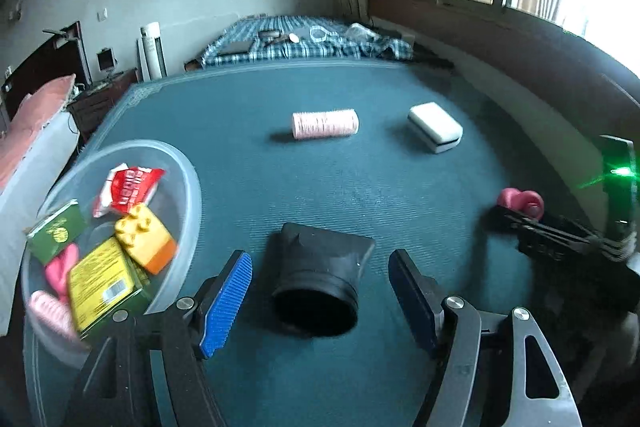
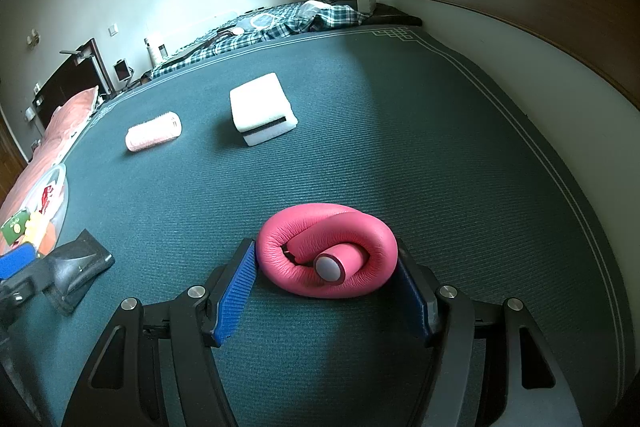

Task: Organize objects

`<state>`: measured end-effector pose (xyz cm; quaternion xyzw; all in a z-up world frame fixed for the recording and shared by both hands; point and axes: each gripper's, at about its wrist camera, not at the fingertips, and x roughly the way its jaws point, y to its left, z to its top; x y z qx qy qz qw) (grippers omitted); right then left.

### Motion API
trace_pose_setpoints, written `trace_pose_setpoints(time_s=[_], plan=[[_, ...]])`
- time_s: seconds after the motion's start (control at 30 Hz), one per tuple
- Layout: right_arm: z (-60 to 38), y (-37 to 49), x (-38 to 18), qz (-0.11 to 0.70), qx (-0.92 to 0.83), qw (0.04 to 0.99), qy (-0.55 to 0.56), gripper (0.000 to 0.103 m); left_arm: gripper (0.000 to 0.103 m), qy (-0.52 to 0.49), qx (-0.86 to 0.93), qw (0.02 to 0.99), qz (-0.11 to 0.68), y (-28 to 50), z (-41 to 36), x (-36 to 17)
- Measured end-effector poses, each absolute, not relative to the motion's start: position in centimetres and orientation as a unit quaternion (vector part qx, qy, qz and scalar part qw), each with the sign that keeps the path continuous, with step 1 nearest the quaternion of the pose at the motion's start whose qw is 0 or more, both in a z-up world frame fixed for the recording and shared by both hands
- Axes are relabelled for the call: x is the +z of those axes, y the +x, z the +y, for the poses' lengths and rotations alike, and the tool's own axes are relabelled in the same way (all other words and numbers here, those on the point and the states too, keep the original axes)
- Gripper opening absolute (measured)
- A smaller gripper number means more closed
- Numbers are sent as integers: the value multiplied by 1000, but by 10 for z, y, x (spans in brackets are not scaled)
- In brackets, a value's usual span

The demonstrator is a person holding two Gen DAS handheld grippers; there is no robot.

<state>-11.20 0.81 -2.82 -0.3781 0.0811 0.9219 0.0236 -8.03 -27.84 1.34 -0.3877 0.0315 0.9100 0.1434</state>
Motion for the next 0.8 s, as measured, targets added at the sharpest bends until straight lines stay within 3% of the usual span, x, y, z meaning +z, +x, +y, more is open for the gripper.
trace_pose_setpoints(time_s=[0.23,0.37,0.8], plan=[[8,-112,-28,81,922,24,-378,67,69,-415,895,161,46,-91,-268,-5],[8,-112,-28,81,922,24,-378,67,58,-426,889,163,48,-96,-265,-13],[8,-113,-28,82,922,23,-377,66,57,-417,894,158,47,-88,-267,-10]])
